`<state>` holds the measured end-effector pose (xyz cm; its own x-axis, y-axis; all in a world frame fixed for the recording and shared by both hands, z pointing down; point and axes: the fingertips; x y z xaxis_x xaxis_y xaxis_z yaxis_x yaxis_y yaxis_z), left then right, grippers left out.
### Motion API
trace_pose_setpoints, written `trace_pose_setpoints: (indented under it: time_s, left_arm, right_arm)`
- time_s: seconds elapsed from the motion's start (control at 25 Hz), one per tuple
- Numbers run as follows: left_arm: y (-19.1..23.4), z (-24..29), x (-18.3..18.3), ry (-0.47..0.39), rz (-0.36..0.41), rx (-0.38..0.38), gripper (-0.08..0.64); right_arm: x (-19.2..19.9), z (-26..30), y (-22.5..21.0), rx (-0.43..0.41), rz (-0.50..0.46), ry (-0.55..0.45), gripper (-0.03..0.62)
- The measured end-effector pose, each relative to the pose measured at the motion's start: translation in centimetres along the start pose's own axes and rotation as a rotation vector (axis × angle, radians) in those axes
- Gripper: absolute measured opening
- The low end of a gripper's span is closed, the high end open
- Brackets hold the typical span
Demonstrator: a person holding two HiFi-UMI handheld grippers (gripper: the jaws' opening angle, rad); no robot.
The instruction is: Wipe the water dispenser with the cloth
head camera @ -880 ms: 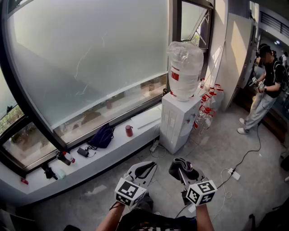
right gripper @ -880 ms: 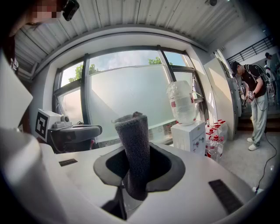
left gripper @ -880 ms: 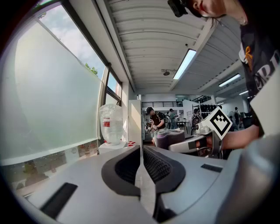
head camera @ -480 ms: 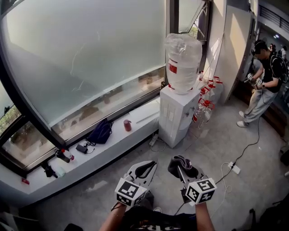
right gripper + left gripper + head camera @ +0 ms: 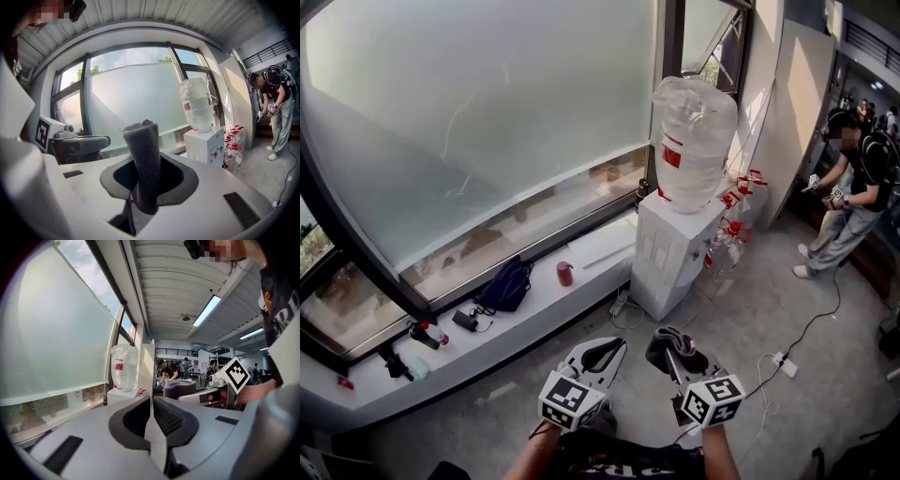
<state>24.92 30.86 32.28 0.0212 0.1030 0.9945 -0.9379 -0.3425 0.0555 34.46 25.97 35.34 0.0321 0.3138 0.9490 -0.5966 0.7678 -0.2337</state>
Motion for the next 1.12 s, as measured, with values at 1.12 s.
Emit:
trace_pose_setpoints:
  time_s: [1.12]
  left_arm:
    - [18.5, 15.2, -0.2, 0.048, -0.03, 0.117, 0.031]
  right_arm:
    - [-5.7, 21.6, -9.7, 0.129, 0.008, 0.02, 0.103]
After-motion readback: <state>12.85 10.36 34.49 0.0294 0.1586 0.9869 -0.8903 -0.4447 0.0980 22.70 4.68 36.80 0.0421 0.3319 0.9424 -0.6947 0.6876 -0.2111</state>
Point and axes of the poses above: the fingertips, and each gripper's own axes: z forward along the fingers, y to its left, x out of its underside, and after that the axes turned 5 degrees about -y, right-handed
